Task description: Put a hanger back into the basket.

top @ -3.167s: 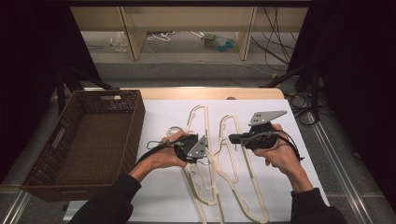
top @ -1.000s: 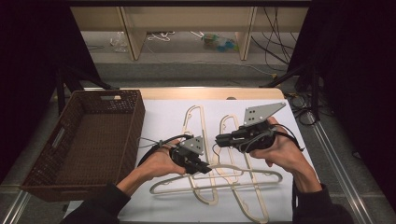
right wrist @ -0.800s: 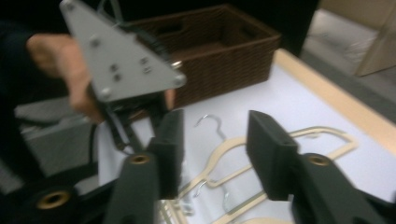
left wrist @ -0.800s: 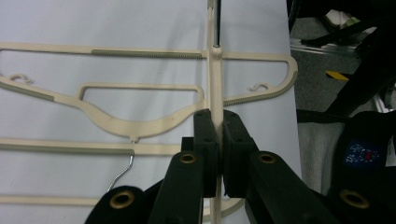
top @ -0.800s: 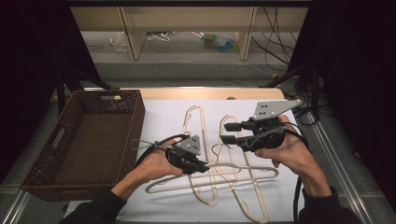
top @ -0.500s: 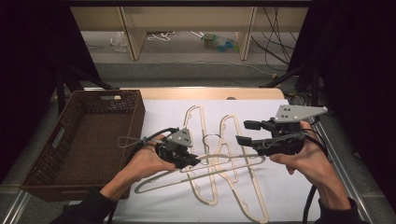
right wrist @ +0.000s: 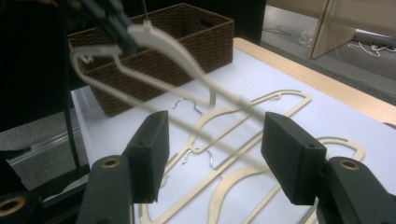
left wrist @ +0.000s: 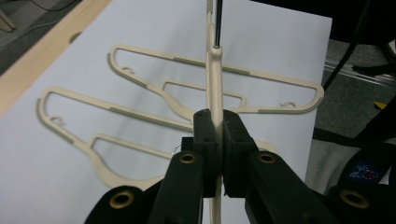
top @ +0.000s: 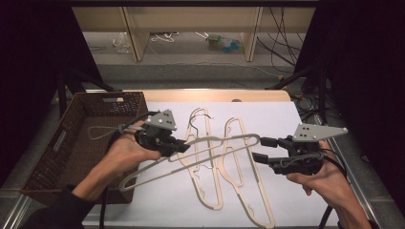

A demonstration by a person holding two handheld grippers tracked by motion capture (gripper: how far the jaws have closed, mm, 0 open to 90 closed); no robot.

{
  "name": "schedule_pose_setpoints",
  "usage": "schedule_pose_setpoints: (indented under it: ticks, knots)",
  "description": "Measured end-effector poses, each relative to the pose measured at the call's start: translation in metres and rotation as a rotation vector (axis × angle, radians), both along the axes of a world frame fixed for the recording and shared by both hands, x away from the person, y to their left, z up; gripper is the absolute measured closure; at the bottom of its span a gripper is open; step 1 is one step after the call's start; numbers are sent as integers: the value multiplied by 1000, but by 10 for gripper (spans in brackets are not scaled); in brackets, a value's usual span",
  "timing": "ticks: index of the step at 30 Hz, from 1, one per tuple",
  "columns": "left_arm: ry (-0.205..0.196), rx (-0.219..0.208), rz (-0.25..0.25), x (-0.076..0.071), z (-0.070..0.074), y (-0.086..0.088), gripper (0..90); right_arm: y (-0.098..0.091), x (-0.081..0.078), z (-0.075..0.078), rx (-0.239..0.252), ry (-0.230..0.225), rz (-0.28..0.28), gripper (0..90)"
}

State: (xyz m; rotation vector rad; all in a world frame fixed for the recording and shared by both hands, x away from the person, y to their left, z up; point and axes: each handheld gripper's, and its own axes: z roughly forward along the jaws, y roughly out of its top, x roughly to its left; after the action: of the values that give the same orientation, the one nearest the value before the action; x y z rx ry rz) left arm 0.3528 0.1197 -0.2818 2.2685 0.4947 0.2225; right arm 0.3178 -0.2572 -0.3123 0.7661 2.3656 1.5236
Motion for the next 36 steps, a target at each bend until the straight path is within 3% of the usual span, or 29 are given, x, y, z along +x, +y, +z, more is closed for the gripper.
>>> schedule_pose_setpoints:
  ticks: [4,8,10,14,16,17,18,19,20,22,26,27,29,32,36]
  knots:
    - [-20,-22,44,-3,17,25,862,2,-6,-18,-10,18,-8,382]
    - [-40,-52,104,-5,28,52,862,3,-6,-43,14,48,-26,370]
    - [-51,-65,132,-5,33,65,862,1,-7,-50,-25,81,-37,369]
    - [-59,-98,169,-3,38,85,862,-1,-7,-59,-11,94,-41,369]
    - [-73,-104,216,1,43,108,862,-1,-8,-63,5,105,-40,369]
    - [-73,-104,216,1,43,108,862,-1,-8,-64,5,100,-37,369]
    - [-81,-126,260,3,44,124,862,-1,-9,-65,4,106,-37,369]
    - [-94,-121,273,5,43,134,862,-1,-10,-64,-27,114,-46,368]
    - [-94,-121,273,5,43,134,862,-1,-11,-64,-28,124,-42,367]
    - [-81,-152,341,9,38,158,862,2,-10,-68,-2,108,-32,365]
    - [-70,-185,405,13,29,187,863,2,-10,-72,-19,125,-49,357]
    - [-70,-185,405,13,29,187,862,4,-9,-75,-3,131,-43,354]
    - [-73,-180,436,17,22,206,863,6,-9,-79,3,145,-43,349]
    - [-88,-185,452,21,18,223,862,7,-10,-82,-13,158,-47,348]
    - [-84,-190,475,25,13,237,862,8,-9,-85,4,150,-36,347]
